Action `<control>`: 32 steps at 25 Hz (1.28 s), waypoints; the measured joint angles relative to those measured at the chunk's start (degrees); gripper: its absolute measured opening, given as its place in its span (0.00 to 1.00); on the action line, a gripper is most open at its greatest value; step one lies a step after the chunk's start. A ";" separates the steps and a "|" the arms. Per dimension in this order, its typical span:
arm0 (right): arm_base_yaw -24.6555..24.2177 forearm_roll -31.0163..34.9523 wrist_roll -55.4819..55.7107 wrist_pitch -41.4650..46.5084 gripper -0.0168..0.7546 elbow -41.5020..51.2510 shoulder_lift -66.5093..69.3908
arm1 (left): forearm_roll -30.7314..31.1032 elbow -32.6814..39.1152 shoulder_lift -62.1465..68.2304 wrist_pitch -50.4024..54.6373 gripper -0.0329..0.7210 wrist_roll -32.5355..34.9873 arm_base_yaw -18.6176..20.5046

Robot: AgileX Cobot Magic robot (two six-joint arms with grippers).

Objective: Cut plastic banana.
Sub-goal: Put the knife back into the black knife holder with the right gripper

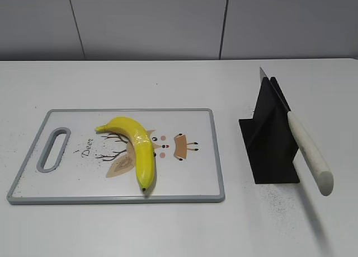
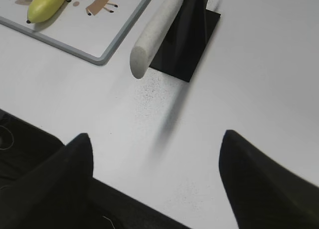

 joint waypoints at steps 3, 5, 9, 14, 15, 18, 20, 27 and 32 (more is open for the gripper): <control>0.00 0.00 0.00 0.00 0.79 0.05 -1.53 | -0.01 0.00 0.00 0.00 0.81 0.00 0.00; 0.00 0.00 0.00 0.00 0.79 0.05 -2.74 | -0.01 0.00 0.00 0.00 0.81 0.00 0.00; 0.00 0.35 -0.30 0.04 0.79 0.05 -6.27 | -0.01 0.00 0.00 0.00 0.81 0.00 0.00; -0.25 0.36 -0.30 0.04 0.79 0.05 -11.03 | -0.01 0.00 0.00 0.00 0.80 0.00 0.00; -0.52 0.55 -0.30 0.04 0.79 0.05 -11.19 | -0.07 0.00 -0.06 0.00 0.80 0.00 0.00; -2.96 1.17 -0.30 0.04 0.79 0.05 -11.19 | -0.07 0.00 -0.06 0.01 0.80 0.00 0.00; -5.44 1.21 -0.35 0.06 0.79 0.05 -11.19 | -0.07 0.00 -0.06 0.01 0.80 0.00 0.00; -15.76 1.26 -0.35 0.06 0.79 0.05 -11.19 | -0.07 0.00 -0.01 0.01 0.80 0.00 0.00; -20.19 1.26 -0.35 0.06 0.79 0.05 -11.19 | -0.07 0.00 -0.01 0.01 0.80 0.00 0.00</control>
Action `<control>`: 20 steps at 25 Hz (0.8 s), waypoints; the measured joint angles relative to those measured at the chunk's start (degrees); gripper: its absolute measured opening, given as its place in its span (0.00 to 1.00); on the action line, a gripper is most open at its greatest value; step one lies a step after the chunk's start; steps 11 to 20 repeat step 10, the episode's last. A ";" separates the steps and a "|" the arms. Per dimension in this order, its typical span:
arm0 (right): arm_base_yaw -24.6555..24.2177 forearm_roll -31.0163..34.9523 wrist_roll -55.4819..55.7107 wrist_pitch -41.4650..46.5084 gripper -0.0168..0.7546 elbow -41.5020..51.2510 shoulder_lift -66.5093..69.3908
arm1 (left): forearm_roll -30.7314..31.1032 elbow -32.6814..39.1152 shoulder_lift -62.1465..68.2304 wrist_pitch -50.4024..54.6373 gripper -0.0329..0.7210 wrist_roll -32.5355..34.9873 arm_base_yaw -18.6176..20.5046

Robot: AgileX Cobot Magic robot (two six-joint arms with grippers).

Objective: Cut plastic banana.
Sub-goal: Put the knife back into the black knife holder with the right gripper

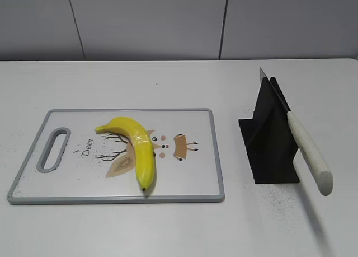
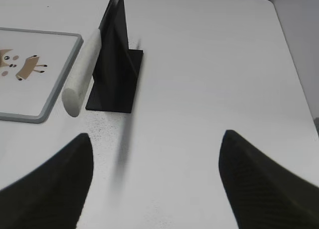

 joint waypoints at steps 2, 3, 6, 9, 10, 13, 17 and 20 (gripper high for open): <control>-0.32 0.00 0.00 0.00 0.79 0.00 0.00 | 0.00 0.00 0.00 0.00 0.80 0.00 0.00; -0.36 0.00 0.00 0.00 0.79 0.00 0.00 | 0.00 0.00 0.00 0.00 0.80 0.00 0.00; -0.36 0.00 0.00 0.00 0.79 0.00 0.00 | 0.00 0.00 0.00 0.00 0.80 0.00 0.00; -0.36 0.00 0.00 0.00 0.79 0.00 0.00 | 0.00 0.00 0.00 0.00 0.80 0.00 0.00; -0.36 0.00 0.00 0.00 0.79 0.00 0.00 | 0.00 0.00 0.00 0.00 0.80 0.00 0.00; -0.36 0.00 0.00 0.00 0.79 0.00 0.00 | 0.00 0.00 0.00 0.00 0.80 0.00 0.00; -0.36 0.00 0.00 0.00 0.79 0.00 0.00 | 0.00 0.00 0.00 0.00 0.80 0.00 0.00; -0.36 0.00 0.00 0.00 0.79 0.00 0.00 | 0.00 0.00 0.00 0.00 0.80 0.00 0.00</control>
